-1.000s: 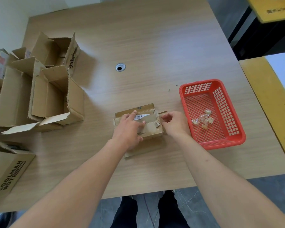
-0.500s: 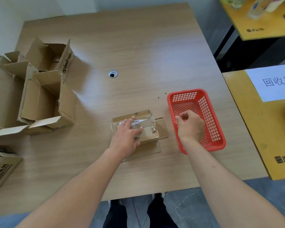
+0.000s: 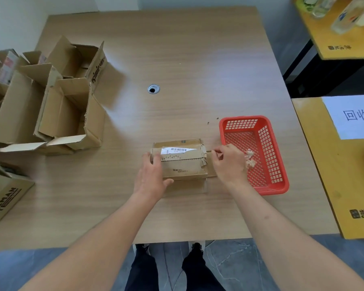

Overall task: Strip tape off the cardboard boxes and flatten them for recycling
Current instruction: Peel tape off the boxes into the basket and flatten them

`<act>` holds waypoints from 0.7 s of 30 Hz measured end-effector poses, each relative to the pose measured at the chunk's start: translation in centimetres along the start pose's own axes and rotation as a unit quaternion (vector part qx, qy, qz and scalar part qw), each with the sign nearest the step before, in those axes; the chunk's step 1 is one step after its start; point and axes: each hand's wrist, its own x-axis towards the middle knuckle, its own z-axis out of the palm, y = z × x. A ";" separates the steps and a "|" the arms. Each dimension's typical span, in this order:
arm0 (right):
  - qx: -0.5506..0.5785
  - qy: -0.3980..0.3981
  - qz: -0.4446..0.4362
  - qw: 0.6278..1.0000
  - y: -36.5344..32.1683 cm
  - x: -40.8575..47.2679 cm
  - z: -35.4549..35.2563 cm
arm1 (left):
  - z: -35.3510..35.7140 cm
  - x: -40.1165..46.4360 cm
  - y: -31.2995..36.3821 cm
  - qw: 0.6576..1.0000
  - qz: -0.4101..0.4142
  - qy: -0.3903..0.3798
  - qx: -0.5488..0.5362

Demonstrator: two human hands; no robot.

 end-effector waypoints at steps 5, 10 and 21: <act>0.056 -0.064 0.134 0.987 -1.7 -1.5 2.3 | 0.5 -0.1 -1.0 0.993 -0.061 0.010 -0.100; 0.114 -0.042 0.220 0.968 -2.6 -2.5 2.3 | 0.7 -0.2 -1.7 0.986 -0.066 0.029 -0.154; 0.047 -0.161 0.081 0.983 -3.2 -3.9 2.8 | 1.0 -1.0 -2.0 0.982 -0.014 0.003 -0.187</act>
